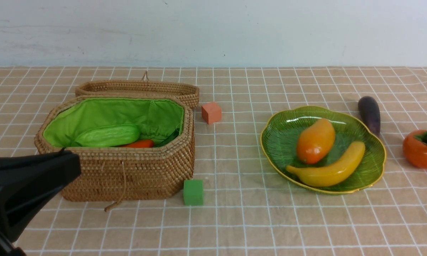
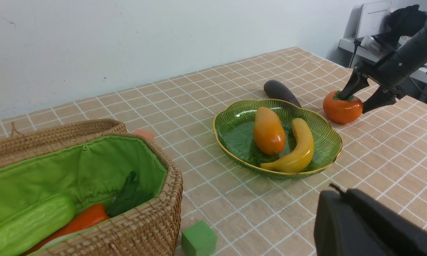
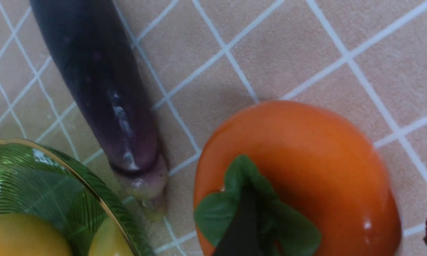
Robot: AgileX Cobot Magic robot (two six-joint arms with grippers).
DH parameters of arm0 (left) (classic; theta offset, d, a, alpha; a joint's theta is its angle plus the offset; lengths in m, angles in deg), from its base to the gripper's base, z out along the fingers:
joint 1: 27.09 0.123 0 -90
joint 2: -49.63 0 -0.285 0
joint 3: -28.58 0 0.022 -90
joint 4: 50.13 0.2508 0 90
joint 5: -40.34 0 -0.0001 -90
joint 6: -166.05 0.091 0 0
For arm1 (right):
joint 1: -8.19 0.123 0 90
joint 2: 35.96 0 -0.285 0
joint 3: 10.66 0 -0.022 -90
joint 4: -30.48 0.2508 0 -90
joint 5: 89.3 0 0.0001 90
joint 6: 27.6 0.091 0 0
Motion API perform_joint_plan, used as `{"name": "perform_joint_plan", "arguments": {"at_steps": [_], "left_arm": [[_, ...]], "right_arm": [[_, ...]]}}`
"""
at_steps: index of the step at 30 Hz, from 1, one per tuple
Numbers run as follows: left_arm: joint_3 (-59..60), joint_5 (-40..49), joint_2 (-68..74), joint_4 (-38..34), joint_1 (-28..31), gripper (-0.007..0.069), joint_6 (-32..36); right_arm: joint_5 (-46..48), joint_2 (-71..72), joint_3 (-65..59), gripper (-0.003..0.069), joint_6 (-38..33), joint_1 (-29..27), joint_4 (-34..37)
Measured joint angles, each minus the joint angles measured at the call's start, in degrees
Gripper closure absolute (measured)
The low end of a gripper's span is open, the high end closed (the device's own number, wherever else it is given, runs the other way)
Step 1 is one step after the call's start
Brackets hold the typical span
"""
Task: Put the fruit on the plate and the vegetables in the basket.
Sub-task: Grab a tomato with your right arm and place it on the plate on the right.
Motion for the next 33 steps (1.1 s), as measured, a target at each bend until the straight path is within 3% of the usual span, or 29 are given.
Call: {"name": "perform_joint_plan", "arguments": {"at_steps": [13, 16, 17, 27, 33], "left_arm": [[0.0, -1.3, 0.0, -0.1, 0.0, 0.0624, 0.0], [0.0, -1.4, 0.0, -0.1, 0.0, 0.0624, 0.0], [0.0, -1.4, 0.0, -0.1, 0.0, 0.0624, 0.0], [0.0, -1.4, 0.0, -0.1, 0.0, 0.0624, 0.0], [0.0, -1.5, 0.0, 0.0, 0.0, 0.0624, 0.0]], "right_arm": [[-3.7, -1.0, 0.0, 0.0048, -1.1, 4.6, 1.2], [-4.2, -1.1, 0.0, 0.0106, -1.1, 5.3, 1.1], [-4.4, -1.1, 0.0, 0.0151, -1.1, 5.4, 0.5], [-0.6, 6.6, 0.0, 0.0150, 1.0, 5.7, -9.1], [2.3, 16.7, 0.1, 0.0150, 1.7, 12.9, -7.6]]}}
